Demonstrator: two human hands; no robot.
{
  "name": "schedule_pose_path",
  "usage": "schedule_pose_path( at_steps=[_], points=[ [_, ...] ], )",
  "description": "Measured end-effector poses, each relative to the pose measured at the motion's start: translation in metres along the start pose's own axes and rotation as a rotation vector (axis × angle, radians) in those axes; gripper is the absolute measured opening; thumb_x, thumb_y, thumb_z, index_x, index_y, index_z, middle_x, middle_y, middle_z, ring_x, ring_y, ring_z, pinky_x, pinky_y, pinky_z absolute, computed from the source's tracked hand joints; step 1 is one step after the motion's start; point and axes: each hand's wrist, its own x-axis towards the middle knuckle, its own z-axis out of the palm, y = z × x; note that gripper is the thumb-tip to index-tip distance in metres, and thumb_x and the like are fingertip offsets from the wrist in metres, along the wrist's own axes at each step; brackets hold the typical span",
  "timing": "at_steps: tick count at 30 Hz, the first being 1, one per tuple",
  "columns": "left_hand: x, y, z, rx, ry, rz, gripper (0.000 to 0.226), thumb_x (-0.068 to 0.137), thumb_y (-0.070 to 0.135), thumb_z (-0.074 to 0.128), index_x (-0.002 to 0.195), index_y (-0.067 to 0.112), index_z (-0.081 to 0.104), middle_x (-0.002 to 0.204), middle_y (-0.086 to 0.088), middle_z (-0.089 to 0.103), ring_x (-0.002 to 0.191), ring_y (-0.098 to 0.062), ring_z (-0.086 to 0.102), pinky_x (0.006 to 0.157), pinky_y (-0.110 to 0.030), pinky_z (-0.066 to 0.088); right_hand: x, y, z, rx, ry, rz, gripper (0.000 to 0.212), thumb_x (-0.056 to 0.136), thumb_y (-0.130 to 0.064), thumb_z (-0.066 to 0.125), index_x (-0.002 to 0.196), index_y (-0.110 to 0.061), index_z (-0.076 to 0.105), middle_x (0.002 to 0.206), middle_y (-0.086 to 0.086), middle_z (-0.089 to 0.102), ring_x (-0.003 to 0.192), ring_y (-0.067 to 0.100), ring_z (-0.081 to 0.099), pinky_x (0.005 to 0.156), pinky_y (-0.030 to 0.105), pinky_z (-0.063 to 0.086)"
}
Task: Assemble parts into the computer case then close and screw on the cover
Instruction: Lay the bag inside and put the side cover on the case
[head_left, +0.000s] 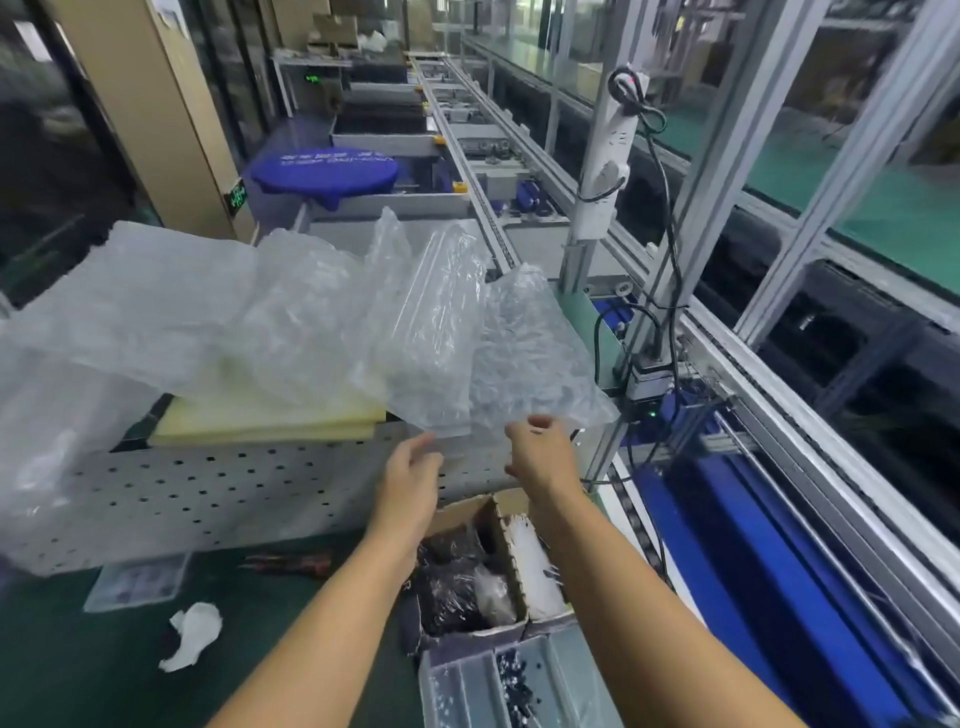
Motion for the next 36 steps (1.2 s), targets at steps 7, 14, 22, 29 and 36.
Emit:
schedule_pose_path(
  at_steps=[7,14,22,29,36],
  points=[
    [0.024,0.007,0.023,0.061,-0.112,0.11,0.032,0.1,0.027,0.051,0.125,0.046,0.058,0.128,0.028,0.056,0.122,0.003,0.051,0.104,-0.033,0.045,0.065,-0.001,0.001,0.396,0.134,0.387,0.084,0.087,-0.041,0.078,0.149,-0.005,0.034,0.141,0.014,0.05,0.11,0.03,0.055,0.096,0.048,0.049],
    [0.059,0.028,0.057,-0.11,-0.182,0.007,0.037,0.102,0.029,0.051,0.138,0.033,0.052,0.14,0.007,0.055,0.123,-0.01,0.053,0.101,-0.031,0.046,0.075,0.004,0.002,0.454,0.047,0.191,0.016,0.09,0.003,0.057,0.104,-0.006,0.056,0.096,0.016,0.062,0.085,0.028,0.061,0.08,0.044,0.057],
    [0.073,0.036,0.058,-0.033,-0.125,0.027,0.05,0.101,0.041,0.044,0.149,0.032,0.039,0.154,0.007,0.04,0.139,-0.017,0.04,0.116,-0.046,0.033,0.041,0.008,-0.021,0.316,0.033,-0.027,0.033,0.073,-0.038,0.062,0.09,-0.014,0.047,0.08,0.008,0.054,0.078,0.025,0.058,0.071,0.042,0.047],
    [0.065,0.043,0.053,0.084,-0.09,0.035,0.051,0.101,0.024,0.043,0.151,0.018,0.037,0.156,-0.003,0.036,0.141,-0.024,0.036,0.115,-0.041,0.031,0.01,0.004,-0.063,0.799,0.048,-0.044,0.048,0.062,-0.006,0.055,0.107,-0.021,0.06,0.068,-0.008,0.066,0.054,0.01,0.058,0.058,0.029,0.05],
    [0.001,0.001,0.069,0.318,0.09,0.056,0.05,0.092,0.042,0.061,0.133,0.016,0.048,0.14,-0.012,0.04,0.121,-0.032,0.048,0.097,-0.046,0.046,-0.037,0.023,-0.103,0.894,0.235,-0.012,0.029,0.05,-0.007,0.053,0.063,-0.026,0.036,0.059,-0.004,0.032,0.059,0.02,0.031,0.073,0.032,0.04]
  ],
)
